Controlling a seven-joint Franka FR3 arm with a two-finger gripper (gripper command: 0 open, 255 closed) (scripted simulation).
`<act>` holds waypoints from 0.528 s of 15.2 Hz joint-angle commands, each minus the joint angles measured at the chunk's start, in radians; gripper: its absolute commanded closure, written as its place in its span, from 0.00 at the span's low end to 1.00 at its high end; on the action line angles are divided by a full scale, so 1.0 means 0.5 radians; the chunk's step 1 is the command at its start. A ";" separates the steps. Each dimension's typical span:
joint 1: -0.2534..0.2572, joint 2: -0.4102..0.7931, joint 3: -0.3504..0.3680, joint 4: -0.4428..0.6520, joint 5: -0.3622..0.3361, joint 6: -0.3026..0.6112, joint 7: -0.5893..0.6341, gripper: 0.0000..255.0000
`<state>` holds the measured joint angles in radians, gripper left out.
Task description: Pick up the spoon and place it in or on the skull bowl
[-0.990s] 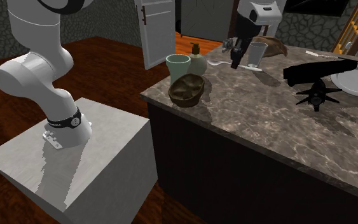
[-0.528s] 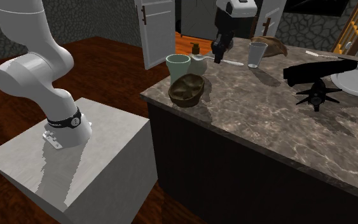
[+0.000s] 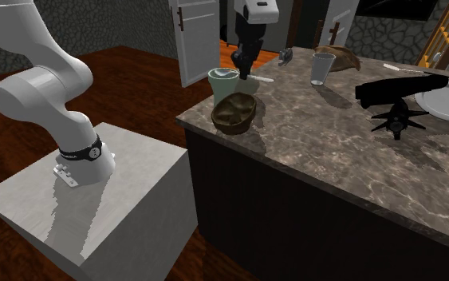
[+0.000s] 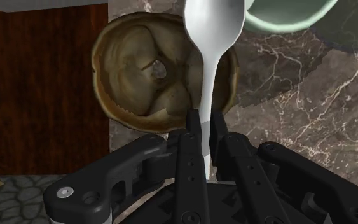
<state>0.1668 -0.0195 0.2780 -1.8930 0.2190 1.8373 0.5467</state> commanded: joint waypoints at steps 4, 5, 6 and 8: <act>0.005 0.004 0.005 -0.133 0.009 0.136 -0.021 1.00; 0.005 0.010 0.006 -0.154 0.009 0.161 -0.025 1.00; 0.006 0.016 0.006 -0.174 0.010 0.187 -0.029 1.00; 0.008 0.029 0.008 -0.213 0.010 0.239 -0.037 1.00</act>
<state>0.1698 -0.0099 0.2810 -1.9922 0.2244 1.9453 0.5294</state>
